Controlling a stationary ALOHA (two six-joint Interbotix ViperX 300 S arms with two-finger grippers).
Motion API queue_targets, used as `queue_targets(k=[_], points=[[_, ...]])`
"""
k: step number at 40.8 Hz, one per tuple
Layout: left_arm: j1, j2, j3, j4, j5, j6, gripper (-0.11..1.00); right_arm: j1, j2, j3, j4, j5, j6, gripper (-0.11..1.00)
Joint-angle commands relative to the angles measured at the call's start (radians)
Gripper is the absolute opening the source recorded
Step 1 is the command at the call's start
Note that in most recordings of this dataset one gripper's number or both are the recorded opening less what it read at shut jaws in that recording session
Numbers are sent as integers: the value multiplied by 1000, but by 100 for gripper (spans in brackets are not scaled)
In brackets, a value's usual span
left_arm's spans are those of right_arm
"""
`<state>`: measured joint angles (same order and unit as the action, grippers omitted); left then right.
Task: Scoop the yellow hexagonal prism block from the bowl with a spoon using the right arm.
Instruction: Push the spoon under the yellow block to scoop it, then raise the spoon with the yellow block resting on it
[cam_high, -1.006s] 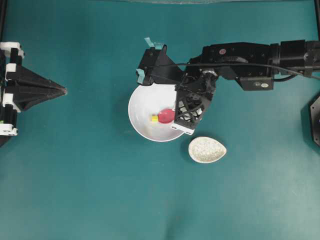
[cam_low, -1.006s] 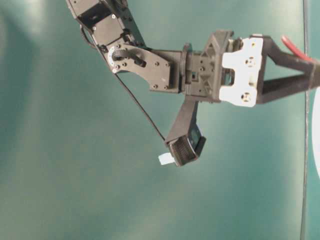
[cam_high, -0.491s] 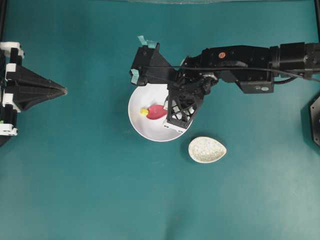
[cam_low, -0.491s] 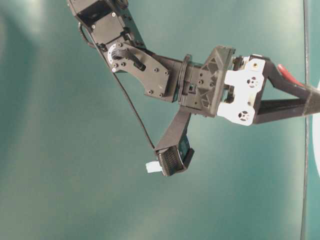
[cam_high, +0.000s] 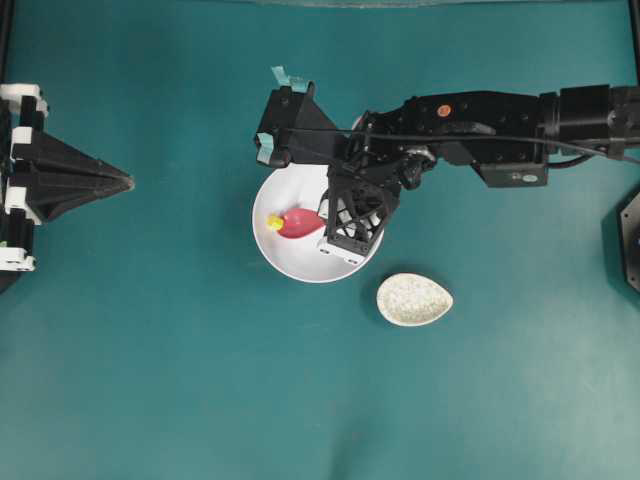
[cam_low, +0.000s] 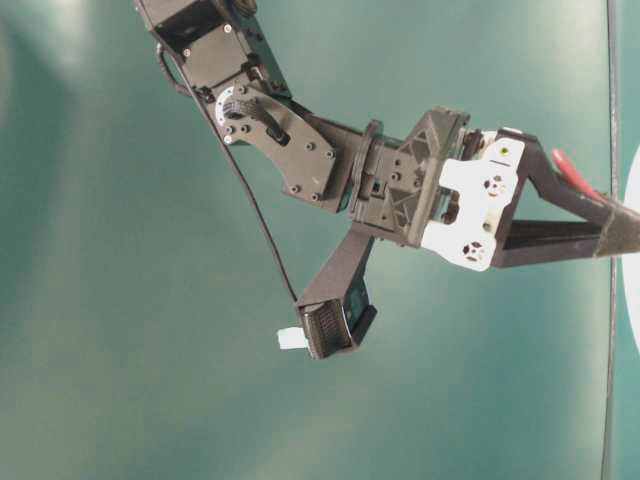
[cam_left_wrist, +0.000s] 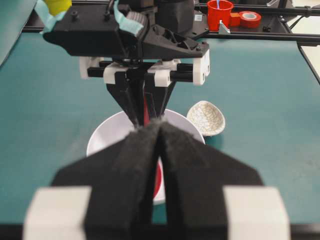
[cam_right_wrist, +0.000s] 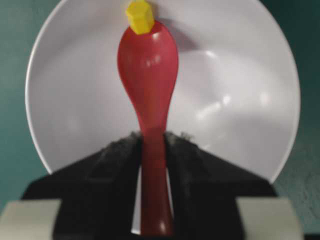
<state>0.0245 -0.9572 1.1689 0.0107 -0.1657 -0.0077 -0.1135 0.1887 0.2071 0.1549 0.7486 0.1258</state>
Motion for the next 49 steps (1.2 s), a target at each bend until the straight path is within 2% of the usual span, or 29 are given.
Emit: queue_targets(k=[1, 32, 49], points=[[2, 8, -15, 0, -8, -2, 0, 0, -15, -23, -3, -20, -2, 22], [2, 8, -14, 2, -8, -2, 0, 0, -41, 8, -3, -75, 2, 22], [0, 6, -15, 2, -9, -2, 0, 2, -104, 126, -3, -181, 9, 22]])
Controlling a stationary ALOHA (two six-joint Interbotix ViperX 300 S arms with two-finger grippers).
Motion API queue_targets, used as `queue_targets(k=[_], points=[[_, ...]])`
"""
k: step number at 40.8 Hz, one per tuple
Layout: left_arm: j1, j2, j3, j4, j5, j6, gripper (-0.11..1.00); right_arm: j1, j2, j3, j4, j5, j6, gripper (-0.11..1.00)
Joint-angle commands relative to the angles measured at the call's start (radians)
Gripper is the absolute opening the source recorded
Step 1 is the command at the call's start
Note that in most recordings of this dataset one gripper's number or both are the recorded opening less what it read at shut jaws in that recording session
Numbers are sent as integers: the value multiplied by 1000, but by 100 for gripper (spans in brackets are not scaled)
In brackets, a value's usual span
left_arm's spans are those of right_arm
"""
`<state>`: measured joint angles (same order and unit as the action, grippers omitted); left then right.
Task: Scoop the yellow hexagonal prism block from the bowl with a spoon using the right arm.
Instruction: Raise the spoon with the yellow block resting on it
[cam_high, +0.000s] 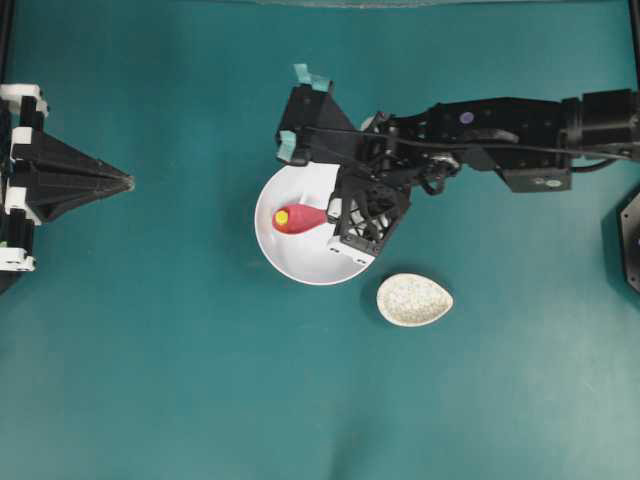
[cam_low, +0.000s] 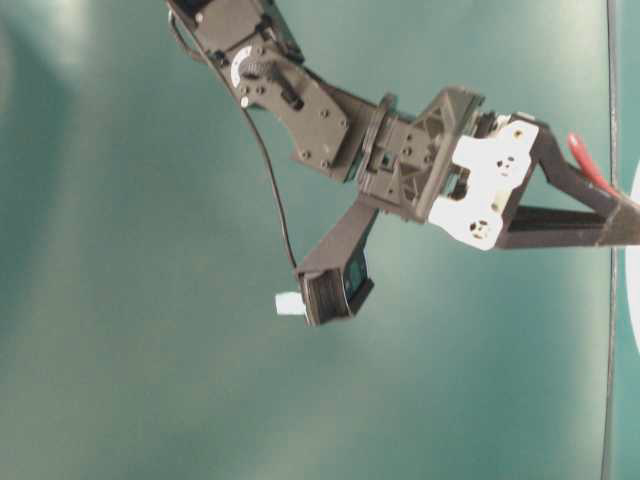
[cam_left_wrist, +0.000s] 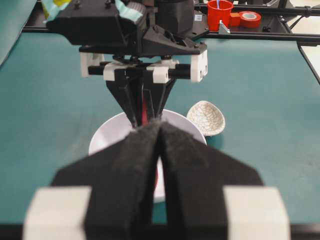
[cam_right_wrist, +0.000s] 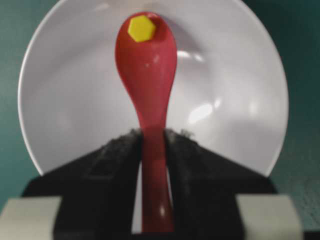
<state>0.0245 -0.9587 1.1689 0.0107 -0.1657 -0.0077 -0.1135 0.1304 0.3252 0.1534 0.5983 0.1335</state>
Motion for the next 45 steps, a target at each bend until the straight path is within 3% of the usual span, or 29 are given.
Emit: queue_targets(k=[1, 45], points=[[2, 9, -14, 2, -9, -2, 0, 3, -51, 18, -2, -43, 2, 22], [0, 8, -14, 2, -11, -2, 0, 40, -245, 319, -2, -443, 2, 22]])
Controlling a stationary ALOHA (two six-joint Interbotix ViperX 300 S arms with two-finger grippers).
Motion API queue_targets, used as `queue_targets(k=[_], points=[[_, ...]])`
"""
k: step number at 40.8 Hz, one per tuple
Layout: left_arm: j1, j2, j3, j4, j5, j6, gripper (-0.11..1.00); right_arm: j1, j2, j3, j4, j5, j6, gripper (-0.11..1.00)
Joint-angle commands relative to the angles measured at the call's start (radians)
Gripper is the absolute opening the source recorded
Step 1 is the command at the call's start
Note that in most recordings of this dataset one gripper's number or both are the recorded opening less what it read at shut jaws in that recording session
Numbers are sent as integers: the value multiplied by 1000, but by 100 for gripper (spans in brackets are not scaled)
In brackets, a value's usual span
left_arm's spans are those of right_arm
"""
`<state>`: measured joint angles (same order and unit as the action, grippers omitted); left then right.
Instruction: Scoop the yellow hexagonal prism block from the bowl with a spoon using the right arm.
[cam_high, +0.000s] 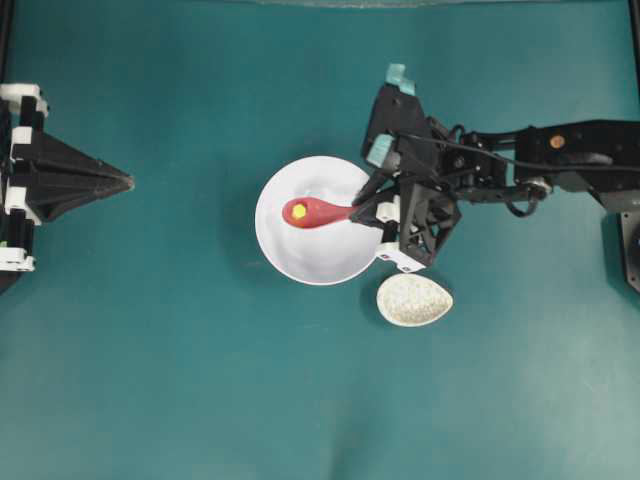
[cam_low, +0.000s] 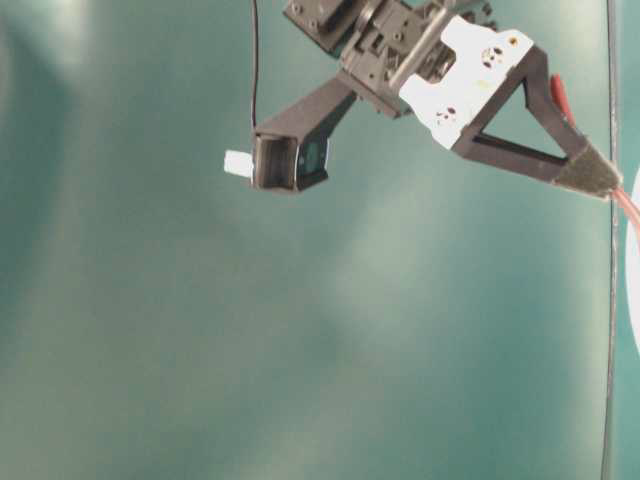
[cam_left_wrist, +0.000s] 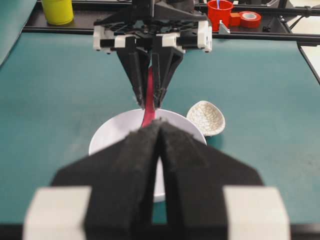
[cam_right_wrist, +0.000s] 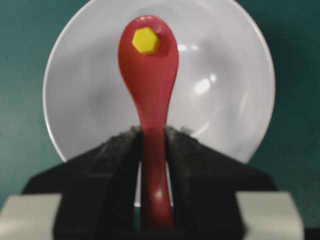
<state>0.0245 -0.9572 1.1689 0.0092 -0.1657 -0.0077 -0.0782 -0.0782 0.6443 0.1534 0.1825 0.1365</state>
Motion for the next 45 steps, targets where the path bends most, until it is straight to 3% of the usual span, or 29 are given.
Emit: queue_targets(k=[1, 25, 45], points=[[2, 8, -14, 3, -11, -2, 0, 5, -40, 5, -2, -34, -3, 22], [2, 8, -15, 3, -29, -2, 0, 18, -152, 140, -2, -206, -9, 22], [2, 6, -15, 3, -32, -2, 0, 20, -169, 160, -12, -252, -12, 22]])
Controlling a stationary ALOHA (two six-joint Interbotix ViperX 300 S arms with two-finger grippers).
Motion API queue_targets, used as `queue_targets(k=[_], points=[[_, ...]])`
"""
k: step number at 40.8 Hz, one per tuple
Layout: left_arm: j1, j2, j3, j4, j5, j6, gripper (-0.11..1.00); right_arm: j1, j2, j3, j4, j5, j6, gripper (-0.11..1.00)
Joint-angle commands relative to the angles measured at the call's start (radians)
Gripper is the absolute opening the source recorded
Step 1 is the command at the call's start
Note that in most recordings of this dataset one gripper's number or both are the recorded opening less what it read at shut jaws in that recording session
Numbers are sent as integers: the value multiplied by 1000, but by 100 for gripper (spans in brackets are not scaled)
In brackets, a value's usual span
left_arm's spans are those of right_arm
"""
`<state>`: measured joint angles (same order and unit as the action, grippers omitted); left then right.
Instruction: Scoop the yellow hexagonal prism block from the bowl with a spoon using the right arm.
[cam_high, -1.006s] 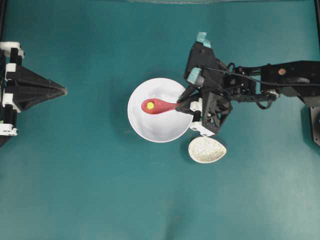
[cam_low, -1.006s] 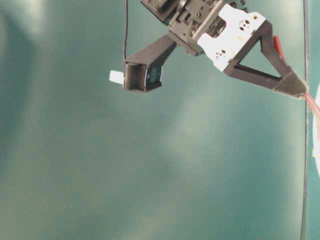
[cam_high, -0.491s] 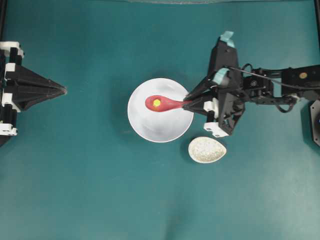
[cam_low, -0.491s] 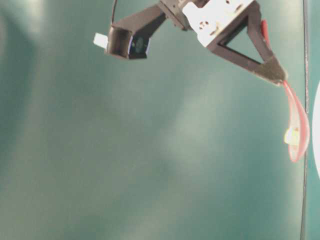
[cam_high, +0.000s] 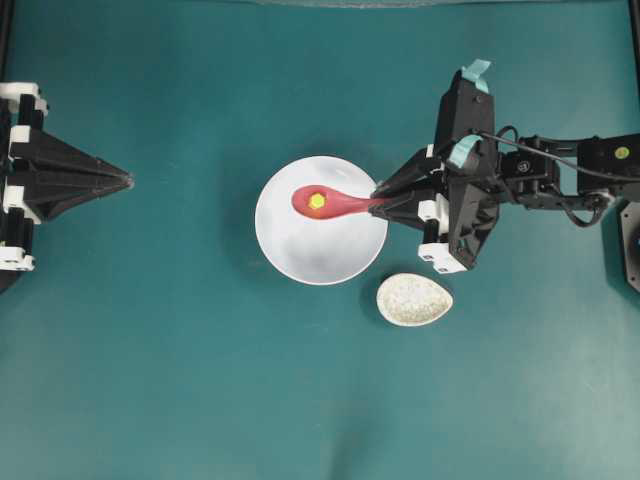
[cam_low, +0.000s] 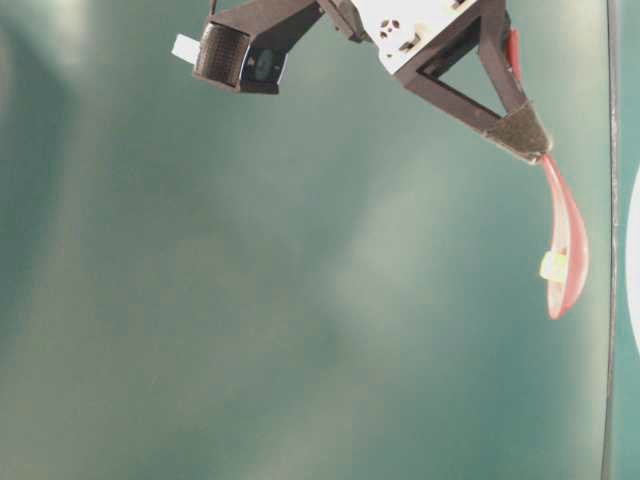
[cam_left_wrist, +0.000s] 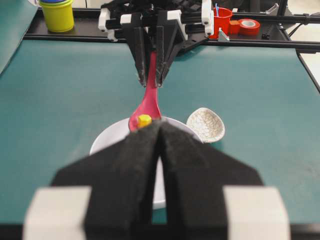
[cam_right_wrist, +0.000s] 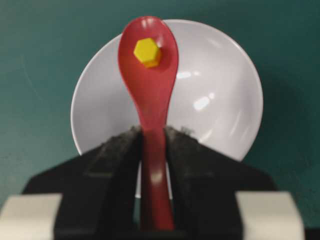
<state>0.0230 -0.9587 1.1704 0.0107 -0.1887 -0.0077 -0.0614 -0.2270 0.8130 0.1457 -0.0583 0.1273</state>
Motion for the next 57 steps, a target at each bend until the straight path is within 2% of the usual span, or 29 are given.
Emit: queue_targets(k=[1, 57], points=[[3, 8, -17, 2, -9, -2, 0, 3, -20, -9, -5, -11, -3, 22], [3, 8, -15, 2, 28, -12, 0, 3, -20, -9, -5, -31, -2, 22]])
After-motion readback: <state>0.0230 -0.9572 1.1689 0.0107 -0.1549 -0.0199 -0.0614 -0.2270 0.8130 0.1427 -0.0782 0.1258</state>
